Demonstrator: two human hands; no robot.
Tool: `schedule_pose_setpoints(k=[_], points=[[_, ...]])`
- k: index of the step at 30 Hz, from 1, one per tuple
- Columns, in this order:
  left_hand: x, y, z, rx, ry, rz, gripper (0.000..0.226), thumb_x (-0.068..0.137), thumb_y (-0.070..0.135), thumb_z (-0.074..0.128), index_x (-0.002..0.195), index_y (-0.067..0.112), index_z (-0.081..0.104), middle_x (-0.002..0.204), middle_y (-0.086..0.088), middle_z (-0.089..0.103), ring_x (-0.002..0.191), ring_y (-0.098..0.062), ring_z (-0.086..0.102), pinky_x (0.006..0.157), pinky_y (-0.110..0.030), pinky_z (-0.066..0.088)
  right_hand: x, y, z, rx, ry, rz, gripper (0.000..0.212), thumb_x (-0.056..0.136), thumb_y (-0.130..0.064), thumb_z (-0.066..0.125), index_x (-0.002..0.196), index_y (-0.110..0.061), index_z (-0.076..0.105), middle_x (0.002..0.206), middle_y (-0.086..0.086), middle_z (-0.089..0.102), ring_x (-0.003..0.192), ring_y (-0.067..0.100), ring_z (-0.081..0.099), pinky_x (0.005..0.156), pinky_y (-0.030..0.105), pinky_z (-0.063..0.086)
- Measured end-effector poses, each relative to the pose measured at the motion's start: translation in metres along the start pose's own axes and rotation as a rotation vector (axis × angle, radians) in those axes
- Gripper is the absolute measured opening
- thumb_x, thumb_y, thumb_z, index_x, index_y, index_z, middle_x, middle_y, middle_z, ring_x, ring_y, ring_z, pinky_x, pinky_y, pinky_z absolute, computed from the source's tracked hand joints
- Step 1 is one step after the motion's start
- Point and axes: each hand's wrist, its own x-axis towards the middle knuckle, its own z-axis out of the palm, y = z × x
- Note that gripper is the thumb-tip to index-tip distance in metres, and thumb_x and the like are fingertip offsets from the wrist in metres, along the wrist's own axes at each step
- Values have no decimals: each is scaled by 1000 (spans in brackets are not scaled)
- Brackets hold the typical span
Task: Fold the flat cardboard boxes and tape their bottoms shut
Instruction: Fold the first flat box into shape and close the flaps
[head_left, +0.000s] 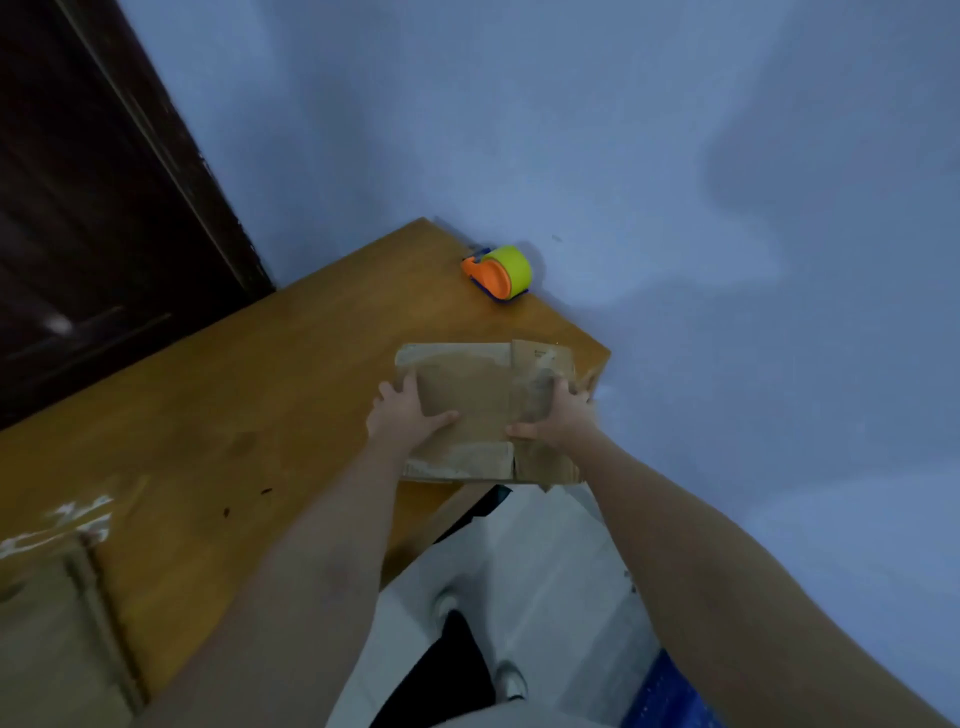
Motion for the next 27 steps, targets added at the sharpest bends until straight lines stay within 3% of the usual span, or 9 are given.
schedule_pose_setpoints(k=[15, 27], points=[[107, 1, -51, -86, 58, -113, 104, 69, 78, 55, 149, 25, 13, 140, -16, 27, 122, -37, 42, 94, -45, 45, 121, -82, -34, -124, -49, -122, 118, 63, -70, 71, 149, -19, 8, 148, 19, 21, 136, 39, 21, 108, 51, 30], [80, -37, -51, -165, 132, -425, 98, 73, 73, 57, 146, 21, 19, 137, -18, 31, 118, -38, 44, 84, -43, 49, 143, -137, -23, -300, -157, -409, 112, 60, -70, 73, 143, -17, 20, 142, 18, 25, 131, 37, 26, 103, 47, 34]])
